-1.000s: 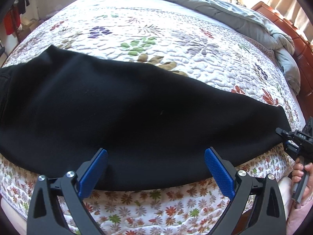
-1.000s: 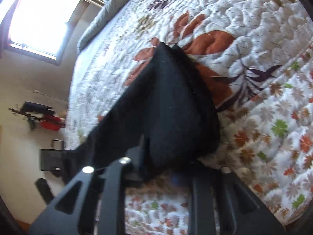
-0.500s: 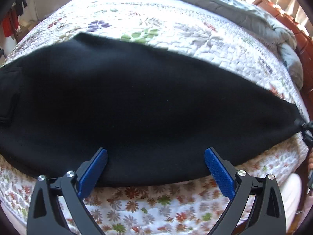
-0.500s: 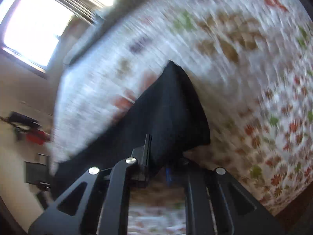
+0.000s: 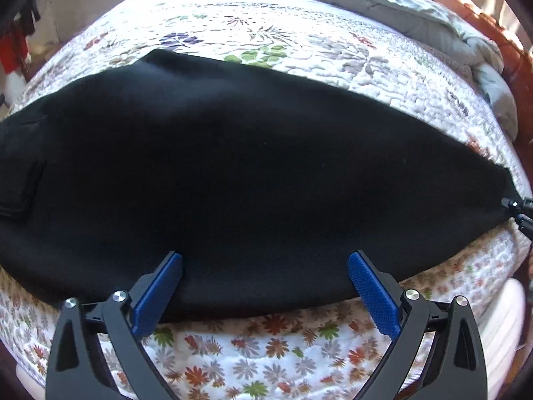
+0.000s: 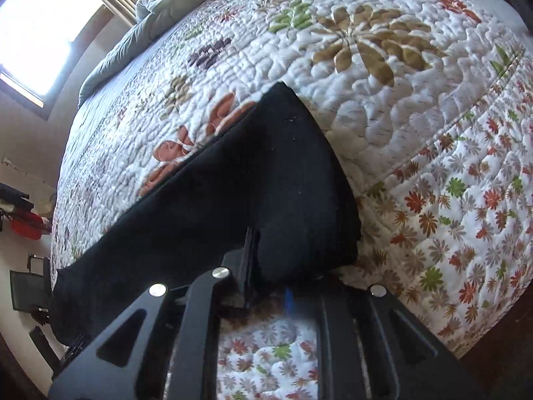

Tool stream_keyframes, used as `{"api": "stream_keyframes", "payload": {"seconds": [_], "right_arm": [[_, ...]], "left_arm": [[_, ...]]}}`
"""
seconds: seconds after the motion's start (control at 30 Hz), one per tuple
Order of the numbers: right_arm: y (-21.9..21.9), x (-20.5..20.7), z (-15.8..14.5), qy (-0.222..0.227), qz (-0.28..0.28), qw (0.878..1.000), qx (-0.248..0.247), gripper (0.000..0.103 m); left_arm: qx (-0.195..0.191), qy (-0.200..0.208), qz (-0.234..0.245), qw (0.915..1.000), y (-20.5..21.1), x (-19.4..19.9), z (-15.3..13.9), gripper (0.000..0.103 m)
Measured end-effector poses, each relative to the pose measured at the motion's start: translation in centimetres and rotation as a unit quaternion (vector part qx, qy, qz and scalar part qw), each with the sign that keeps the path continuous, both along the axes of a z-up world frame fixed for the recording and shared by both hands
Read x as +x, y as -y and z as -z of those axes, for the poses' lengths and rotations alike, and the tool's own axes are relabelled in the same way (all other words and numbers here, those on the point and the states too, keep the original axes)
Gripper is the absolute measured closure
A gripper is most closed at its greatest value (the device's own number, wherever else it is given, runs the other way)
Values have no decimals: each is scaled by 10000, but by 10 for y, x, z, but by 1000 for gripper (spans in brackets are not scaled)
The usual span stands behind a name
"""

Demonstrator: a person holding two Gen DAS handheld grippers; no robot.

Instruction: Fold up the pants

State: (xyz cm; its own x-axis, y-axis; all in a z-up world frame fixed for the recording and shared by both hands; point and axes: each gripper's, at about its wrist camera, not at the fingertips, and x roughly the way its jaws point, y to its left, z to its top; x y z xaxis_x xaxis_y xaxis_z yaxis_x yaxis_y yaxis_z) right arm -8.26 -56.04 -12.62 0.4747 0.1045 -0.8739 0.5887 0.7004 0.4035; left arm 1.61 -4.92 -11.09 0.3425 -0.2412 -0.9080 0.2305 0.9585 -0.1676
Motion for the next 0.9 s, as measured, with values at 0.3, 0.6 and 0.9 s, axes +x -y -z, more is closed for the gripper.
{"api": "stream_keyframes", "payload": {"seconds": [0.3, 0.6, 0.9], "right_arm": [[-85, 20, -101, 995, -893, 9876, -821, 89], [-224, 79, -114, 1195, -2200, 9649, -792, 89], [-338, 116, -94, 974, -3199, 9369, -1019, 89]], "left_arm": [[-199, 367, -487, 9979, -48, -2, -44, 4], [-283, 437, -977, 9938, -97, -2, -55, 4], [-492, 379, -1319, 9893, -136, -7, -51, 4]]}}
